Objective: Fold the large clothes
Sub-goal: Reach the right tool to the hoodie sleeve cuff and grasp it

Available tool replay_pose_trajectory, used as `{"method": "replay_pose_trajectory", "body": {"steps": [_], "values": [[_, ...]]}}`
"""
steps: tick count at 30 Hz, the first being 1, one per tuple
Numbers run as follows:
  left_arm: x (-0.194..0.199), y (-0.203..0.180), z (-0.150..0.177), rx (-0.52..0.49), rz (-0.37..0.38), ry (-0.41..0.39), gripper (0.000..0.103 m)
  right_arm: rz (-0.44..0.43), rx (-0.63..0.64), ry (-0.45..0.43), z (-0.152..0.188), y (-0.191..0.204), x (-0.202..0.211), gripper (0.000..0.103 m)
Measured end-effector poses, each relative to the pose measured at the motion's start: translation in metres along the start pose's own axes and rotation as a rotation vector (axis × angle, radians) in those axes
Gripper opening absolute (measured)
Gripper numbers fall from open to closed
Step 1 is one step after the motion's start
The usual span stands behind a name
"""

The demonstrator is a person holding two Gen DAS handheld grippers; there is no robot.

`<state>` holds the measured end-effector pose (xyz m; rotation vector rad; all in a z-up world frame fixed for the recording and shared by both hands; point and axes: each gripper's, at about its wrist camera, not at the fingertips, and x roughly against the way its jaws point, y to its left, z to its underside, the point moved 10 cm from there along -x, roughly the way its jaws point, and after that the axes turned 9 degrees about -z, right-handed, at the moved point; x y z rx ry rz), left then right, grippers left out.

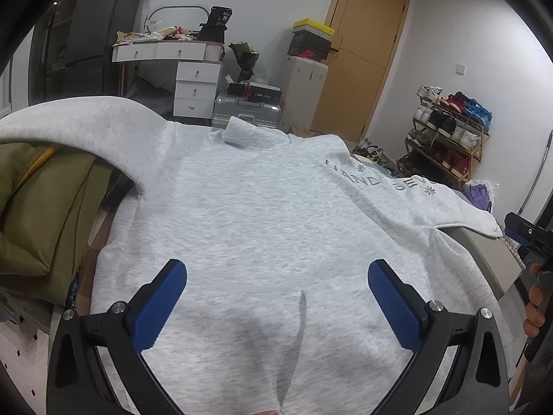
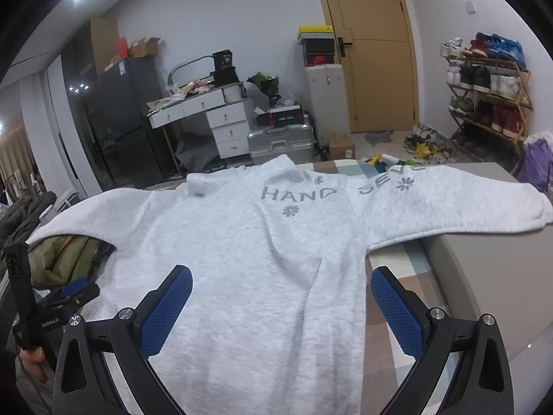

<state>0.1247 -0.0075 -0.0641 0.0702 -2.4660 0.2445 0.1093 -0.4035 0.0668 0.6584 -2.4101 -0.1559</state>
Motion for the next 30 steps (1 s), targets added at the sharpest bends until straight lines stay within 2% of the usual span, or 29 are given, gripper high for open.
{"method": "replay_pose_trajectory", "body": {"steps": [5,9,12,13,14,19,22,24,27,30], "values": [[-0.009,0.010,-0.005,0.046,-0.047,0.019,0.102,0.081,-0.080,-0.023,-0.008,-0.050,0.005,0.103],[-0.014,0.027,-0.012,0.119,-0.079,0.029,0.102,0.132,-0.277,-0.073,-0.016,-0.121,0.021,0.103],[-0.019,0.031,-0.018,0.169,-0.063,0.040,0.102,0.160,-0.429,-0.082,-0.011,-0.173,0.031,0.092],[-0.020,0.031,-0.021,0.174,-0.066,0.040,0.102,0.185,-0.451,-0.083,-0.009,-0.187,0.034,0.086],[-0.021,0.031,-0.023,0.171,-0.075,0.036,0.102,0.207,-0.467,-0.085,-0.009,-0.199,0.039,0.085],[-0.024,0.024,-0.032,0.136,-0.105,0.017,0.102,0.272,-0.564,-0.168,-0.016,-0.250,0.073,0.085],[-0.030,0.019,-0.037,0.123,-0.105,0.028,0.102,0.285,-0.632,-0.173,-0.026,-0.278,0.086,0.085],[-0.030,0.014,-0.041,0.107,-0.101,0.032,0.102,0.288,-0.627,-0.188,-0.042,-0.289,0.097,0.085],[-0.025,0.012,-0.051,0.083,-0.116,0.017,0.102,0.346,-0.540,-0.188,-0.069,-0.298,0.111,0.085],[-0.023,0.014,-0.054,0.081,-0.126,-0.007,0.102,0.405,-0.563,-0.169,-0.071,-0.333,0.110,0.086]]}}
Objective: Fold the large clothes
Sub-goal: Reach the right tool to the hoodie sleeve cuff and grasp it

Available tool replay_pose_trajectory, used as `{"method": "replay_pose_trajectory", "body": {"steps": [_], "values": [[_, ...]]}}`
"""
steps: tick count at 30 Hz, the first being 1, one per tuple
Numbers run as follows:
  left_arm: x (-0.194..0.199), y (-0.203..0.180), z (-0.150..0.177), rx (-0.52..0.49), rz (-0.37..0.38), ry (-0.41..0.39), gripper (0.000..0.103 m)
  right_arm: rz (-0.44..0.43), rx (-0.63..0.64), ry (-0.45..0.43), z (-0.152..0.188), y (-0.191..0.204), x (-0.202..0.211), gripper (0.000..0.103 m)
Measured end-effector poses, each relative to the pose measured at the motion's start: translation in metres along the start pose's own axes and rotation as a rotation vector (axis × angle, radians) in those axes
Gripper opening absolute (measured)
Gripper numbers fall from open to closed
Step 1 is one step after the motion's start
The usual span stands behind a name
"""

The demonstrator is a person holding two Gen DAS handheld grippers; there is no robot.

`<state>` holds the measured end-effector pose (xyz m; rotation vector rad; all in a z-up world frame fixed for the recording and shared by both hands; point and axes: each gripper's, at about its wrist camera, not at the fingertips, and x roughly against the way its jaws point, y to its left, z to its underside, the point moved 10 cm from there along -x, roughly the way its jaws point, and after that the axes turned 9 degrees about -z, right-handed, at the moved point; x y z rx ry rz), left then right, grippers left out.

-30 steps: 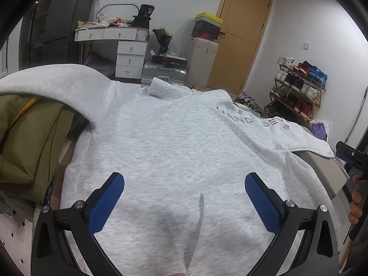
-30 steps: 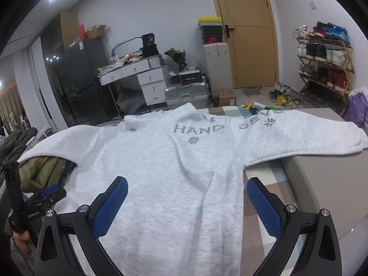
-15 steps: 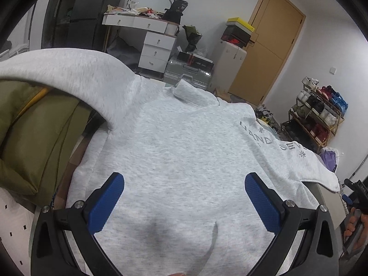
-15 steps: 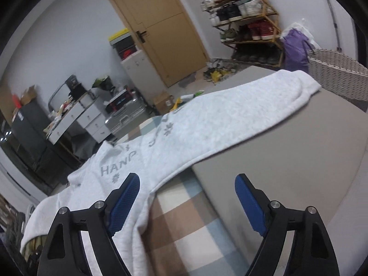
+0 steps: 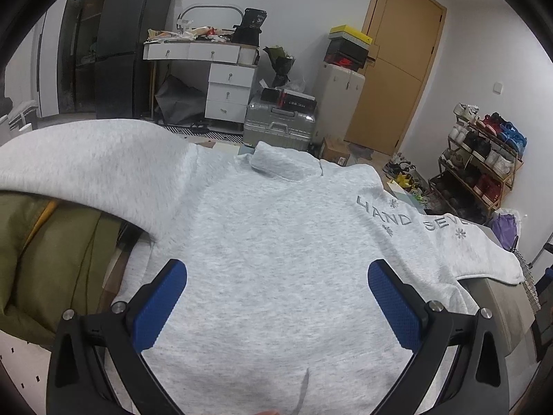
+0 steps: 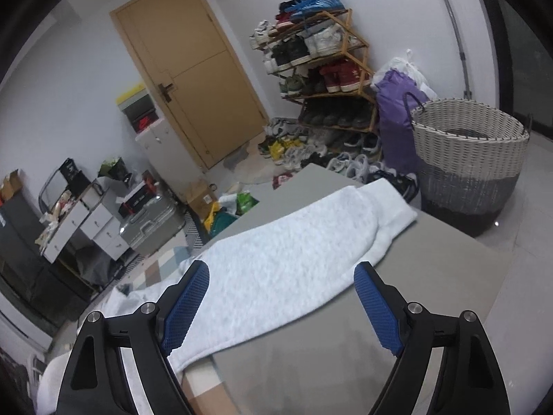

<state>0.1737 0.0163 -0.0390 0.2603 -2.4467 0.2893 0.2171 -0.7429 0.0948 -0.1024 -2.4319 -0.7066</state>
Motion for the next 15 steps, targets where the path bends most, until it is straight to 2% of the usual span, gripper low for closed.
{"method": "replay_pose_trajectory", "body": {"steps": [2,6,10,13,15], "values": [[-0.004,0.003,0.005,0.013,-0.001,0.014,0.102,0.057,-0.073,0.037,0.001,-0.030,-0.020,0.086],[-0.006,0.009,0.018,0.022,-0.023,0.044,0.102,0.086,-0.242,0.094,0.012,-0.081,-0.062,0.083],[-0.003,0.011,0.024,0.031,-0.049,0.062,0.102,0.111,-0.288,0.099,0.012,-0.104,-0.087,0.081],[-0.003,0.014,0.027,0.038,-0.066,0.067,0.102,0.159,-0.275,0.101,0.013,-0.108,-0.099,0.065],[-0.003,0.016,0.027,0.039,-0.069,0.068,0.102,0.234,-0.217,0.091,0.011,-0.108,-0.104,0.039]]}}
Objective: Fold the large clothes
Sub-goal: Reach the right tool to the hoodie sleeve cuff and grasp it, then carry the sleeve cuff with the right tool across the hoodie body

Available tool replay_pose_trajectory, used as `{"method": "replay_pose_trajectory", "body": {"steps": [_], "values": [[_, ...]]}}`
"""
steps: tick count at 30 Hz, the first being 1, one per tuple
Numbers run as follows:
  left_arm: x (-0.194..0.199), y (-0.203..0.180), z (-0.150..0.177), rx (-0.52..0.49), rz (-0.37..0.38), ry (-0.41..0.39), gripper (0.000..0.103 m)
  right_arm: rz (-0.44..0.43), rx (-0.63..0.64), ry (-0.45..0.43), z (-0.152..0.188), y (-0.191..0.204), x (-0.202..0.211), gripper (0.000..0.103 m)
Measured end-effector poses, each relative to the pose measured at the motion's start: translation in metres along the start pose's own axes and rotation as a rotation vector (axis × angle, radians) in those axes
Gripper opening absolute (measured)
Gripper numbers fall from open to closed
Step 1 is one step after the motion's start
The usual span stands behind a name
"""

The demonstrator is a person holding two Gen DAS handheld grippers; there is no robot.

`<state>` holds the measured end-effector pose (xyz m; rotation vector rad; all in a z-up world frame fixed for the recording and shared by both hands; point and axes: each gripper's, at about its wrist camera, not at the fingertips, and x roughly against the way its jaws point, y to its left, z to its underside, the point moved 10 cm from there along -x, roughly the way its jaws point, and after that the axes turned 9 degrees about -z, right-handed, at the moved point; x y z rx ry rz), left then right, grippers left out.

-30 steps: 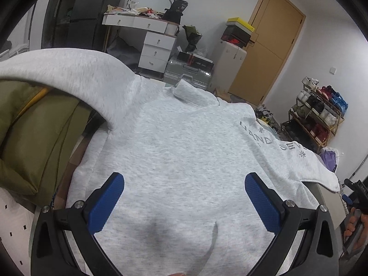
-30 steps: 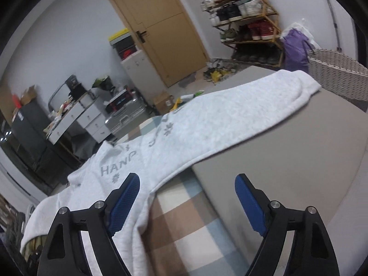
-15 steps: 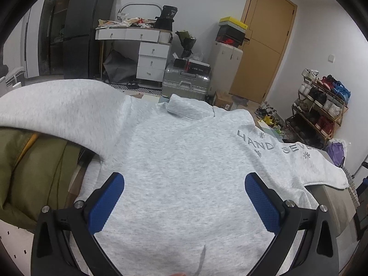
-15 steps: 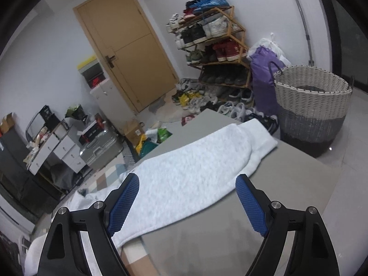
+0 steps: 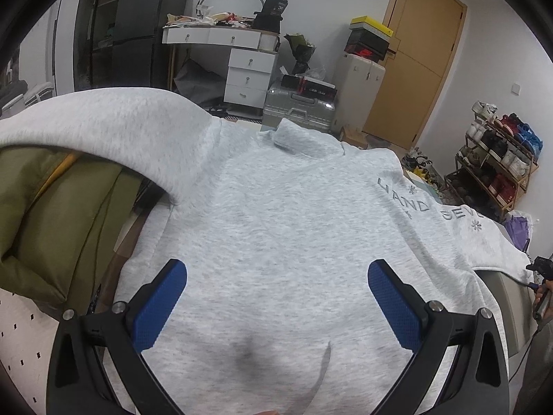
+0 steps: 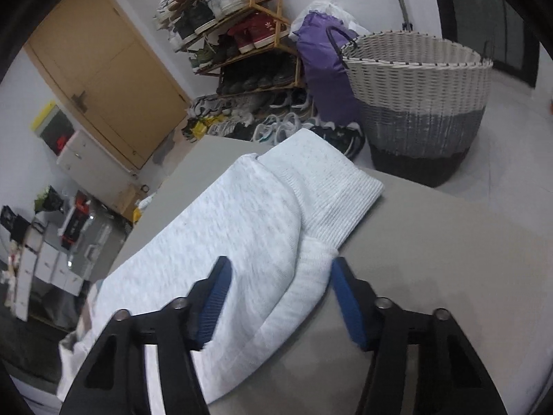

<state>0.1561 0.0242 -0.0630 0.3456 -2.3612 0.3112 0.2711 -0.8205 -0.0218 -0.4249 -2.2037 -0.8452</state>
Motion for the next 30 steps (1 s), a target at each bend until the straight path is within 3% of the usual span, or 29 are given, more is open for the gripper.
{"method": "replay_pose_trajectory", "body": {"steps": [1,2,8,13,17,19,21,23,24,26,30], "values": [[0.000,0.001,0.000,0.000,-0.003,0.000,0.102,0.018,0.001,-0.002,0.000,0.000,-0.003,0.019],[0.000,0.002,-0.002,0.001,-0.004,-0.002,0.102,0.004,-0.007,-0.011,0.000,0.003,-0.002,0.008],[0.003,0.014,-0.004,0.001,-0.001,-0.032,0.102,-0.134,0.102,-0.193,-0.011,0.076,0.061,0.005],[0.001,0.027,-0.008,0.032,0.037,-0.048,0.102,-0.379,0.275,-0.206,0.023,0.215,0.121,0.005],[0.002,0.038,-0.010,0.052,0.049,-0.046,0.102,-0.629,0.450,-0.114,0.113,0.354,0.160,0.005],[0.005,0.044,-0.010,0.061,0.047,-0.052,0.102,-0.759,0.538,-0.021,0.176,0.416,0.174,0.006],[0.008,0.050,-0.009,0.068,0.041,-0.052,0.102,-0.904,0.633,0.119,0.248,0.468,0.183,0.015],[0.010,0.056,-0.007,0.076,0.029,-0.054,0.102,-1.048,0.762,0.382,0.339,0.506,0.190,0.060],[0.011,0.060,-0.006,0.080,0.025,-0.055,0.102,-1.064,0.806,0.437,0.367,0.511,0.191,0.059],[0.012,0.067,-0.003,0.091,0.015,-0.055,0.102,-0.988,0.877,0.422,0.383,0.506,0.177,0.060],[0.007,0.071,0.001,0.107,0.018,-0.042,0.102,-0.774,0.829,0.367,0.348,0.447,0.135,0.063]]}}
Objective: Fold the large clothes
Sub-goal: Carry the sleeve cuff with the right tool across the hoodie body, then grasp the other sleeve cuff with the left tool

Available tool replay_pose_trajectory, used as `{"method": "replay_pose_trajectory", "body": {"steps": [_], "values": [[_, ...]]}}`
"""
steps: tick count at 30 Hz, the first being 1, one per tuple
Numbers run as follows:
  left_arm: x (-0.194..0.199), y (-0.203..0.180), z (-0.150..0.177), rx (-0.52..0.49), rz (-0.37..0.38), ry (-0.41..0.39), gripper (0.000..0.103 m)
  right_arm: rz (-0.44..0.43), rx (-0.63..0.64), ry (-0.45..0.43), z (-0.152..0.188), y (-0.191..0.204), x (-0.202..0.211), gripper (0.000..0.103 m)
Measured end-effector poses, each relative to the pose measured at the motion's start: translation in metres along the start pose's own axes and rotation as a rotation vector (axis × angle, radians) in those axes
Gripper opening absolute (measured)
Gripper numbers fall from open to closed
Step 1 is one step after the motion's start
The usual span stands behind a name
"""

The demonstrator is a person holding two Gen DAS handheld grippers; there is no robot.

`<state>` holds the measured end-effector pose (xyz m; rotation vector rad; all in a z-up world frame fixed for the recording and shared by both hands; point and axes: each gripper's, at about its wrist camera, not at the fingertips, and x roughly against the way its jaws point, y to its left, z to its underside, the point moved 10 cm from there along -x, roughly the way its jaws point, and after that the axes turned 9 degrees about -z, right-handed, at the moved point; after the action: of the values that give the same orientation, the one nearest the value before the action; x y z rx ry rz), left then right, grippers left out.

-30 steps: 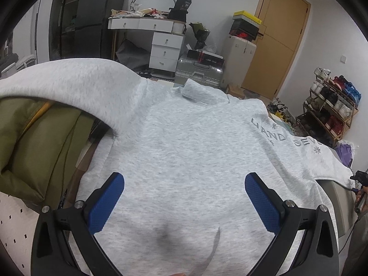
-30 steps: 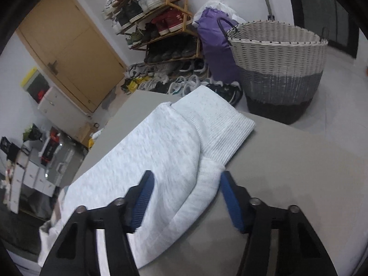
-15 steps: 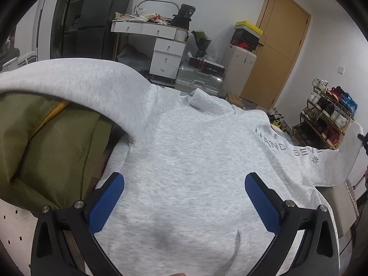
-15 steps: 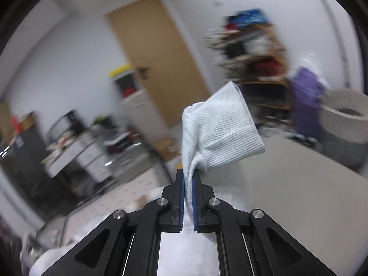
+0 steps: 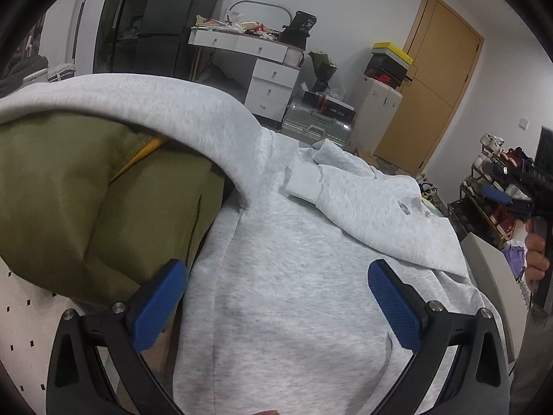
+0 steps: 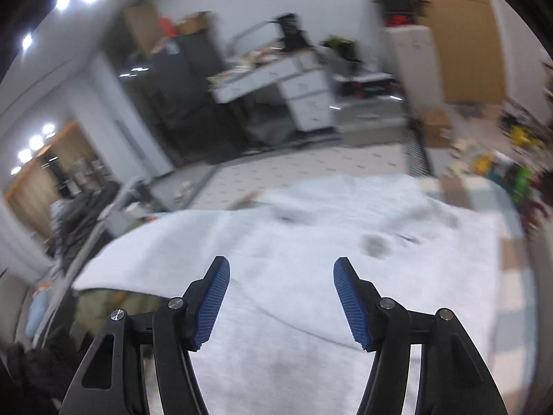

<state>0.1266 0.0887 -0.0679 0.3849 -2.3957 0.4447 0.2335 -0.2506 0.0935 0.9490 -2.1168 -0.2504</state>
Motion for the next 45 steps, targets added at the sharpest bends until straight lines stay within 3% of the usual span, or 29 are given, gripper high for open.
{"method": "replay_pose_trajectory", "body": {"steps": [3,6,8,12,13,15,16,17,20,23,26,27,29,34,38,40,41,45], "values": [[-0.006,-0.004,0.002,-0.007,0.003,0.008,0.102,0.174,-0.073,0.030,0.028,-0.078,0.034,0.065],[-0.014,-0.011,0.004,-0.014,0.006,0.026,0.102,0.307,-0.180,0.111,0.077,-0.147,0.063,0.069],[-0.017,-0.010,0.006,-0.014,0.003,0.038,0.102,0.303,-0.277,0.179,0.116,-0.173,0.071,0.069],[-0.017,-0.015,0.010,-0.018,-0.012,0.056,0.102,0.161,-0.393,0.261,0.170,-0.179,0.062,0.068],[-0.017,-0.016,0.011,-0.019,-0.016,0.060,0.102,0.127,-0.405,0.263,0.178,-0.177,0.060,0.063],[-0.012,-0.019,0.011,-0.027,-0.029,0.059,0.102,0.028,-0.412,0.252,0.182,-0.162,0.053,0.040],[-0.010,-0.020,0.012,-0.032,-0.034,0.058,0.102,-0.003,-0.376,0.246,0.180,-0.154,0.050,0.011],[-0.009,-0.021,0.011,-0.037,-0.040,0.057,0.102,-0.008,-0.326,0.249,0.182,-0.148,0.049,0.004],[-0.006,-0.023,0.011,-0.055,-0.065,0.053,0.102,0.035,-0.274,0.162,0.170,-0.152,0.070,0.003],[-0.007,-0.027,0.015,-0.065,-0.069,0.059,0.102,0.066,-0.357,0.099,0.167,-0.181,0.091,0.003],[-0.015,-0.034,0.019,-0.084,-0.060,0.081,0.102,0.206,-0.360,0.134,0.179,-0.205,0.091,0.005],[-0.017,-0.038,0.020,-0.093,-0.052,0.087,0.102,0.229,-0.352,0.159,0.183,-0.206,0.089,0.008],[-0.020,-0.052,0.022,-0.123,-0.025,0.100,0.102,0.282,-0.343,0.147,0.178,-0.204,0.095,0.025],[-0.027,-0.114,0.045,-0.287,0.105,0.139,0.102,0.325,-0.240,0.046,0.147,-0.167,0.132,0.034],[-0.042,-0.150,0.077,-0.473,0.097,0.162,0.101,0.315,-0.097,0.016,0.130,-0.118,0.158,0.045],[-0.051,-0.154,0.096,-0.535,0.103,0.209,0.077,0.322,-0.032,0.014,0.126,-0.093,0.164,0.046],[-0.054,-0.153,0.104,-0.554,0.102,0.236,0.054,0.316,-0.016,0.019,0.126,-0.084,0.163,0.046],[-0.048,-0.141,0.108,-0.559,0.124,0.249,0.046,0.266,-0.045,0.049,0.134,-0.063,0.130,0.056]]}}
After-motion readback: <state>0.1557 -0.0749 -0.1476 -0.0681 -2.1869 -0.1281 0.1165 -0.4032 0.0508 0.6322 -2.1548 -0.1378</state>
